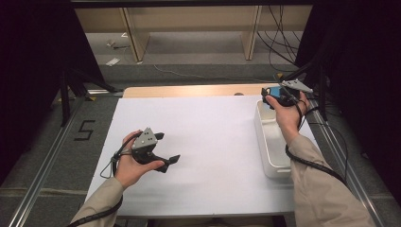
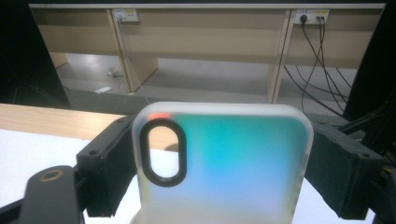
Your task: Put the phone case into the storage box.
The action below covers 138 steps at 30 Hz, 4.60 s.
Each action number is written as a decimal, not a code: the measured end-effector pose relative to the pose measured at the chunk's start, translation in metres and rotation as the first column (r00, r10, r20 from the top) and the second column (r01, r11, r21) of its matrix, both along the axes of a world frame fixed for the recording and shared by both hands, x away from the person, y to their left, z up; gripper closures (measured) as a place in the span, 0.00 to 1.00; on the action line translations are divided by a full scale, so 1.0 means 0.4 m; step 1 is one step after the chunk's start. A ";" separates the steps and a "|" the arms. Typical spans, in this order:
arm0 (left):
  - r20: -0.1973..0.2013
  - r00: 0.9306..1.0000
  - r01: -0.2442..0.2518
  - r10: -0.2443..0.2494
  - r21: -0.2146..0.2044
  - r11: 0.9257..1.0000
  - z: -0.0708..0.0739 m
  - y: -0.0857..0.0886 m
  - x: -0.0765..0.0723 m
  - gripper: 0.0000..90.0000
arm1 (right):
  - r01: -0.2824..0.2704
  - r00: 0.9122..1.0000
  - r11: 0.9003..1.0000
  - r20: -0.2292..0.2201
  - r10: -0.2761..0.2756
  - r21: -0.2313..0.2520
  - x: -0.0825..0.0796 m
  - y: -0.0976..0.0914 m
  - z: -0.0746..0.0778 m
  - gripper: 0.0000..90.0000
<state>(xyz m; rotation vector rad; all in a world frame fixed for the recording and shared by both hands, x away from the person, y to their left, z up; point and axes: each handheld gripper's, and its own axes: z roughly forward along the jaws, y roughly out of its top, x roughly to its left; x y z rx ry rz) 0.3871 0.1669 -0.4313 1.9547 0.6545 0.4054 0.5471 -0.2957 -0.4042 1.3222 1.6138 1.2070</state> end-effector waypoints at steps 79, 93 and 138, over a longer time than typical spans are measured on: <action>0.000 1.000 0.003 -0.003 -0.001 1.000 0.000 -0.001 0.000 0.00 | 0.022 0.997 0.999 -0.079 -0.024 -0.025 0.023 0.011 -0.053 0.04; 0.000 1.000 0.003 -0.003 -0.001 1.000 0.000 -0.001 0.000 0.00 | 0.007 0.998 1.000 -0.056 -0.007 -0.010 0.022 0.011 -0.044 0.02; 0.001 1.000 0.000 0.000 -0.002 1.000 0.002 -0.003 -0.003 0.00 | -0.286 0.957 0.956 -0.069 0.282 -0.069 -0.147 0.054 0.050 0.16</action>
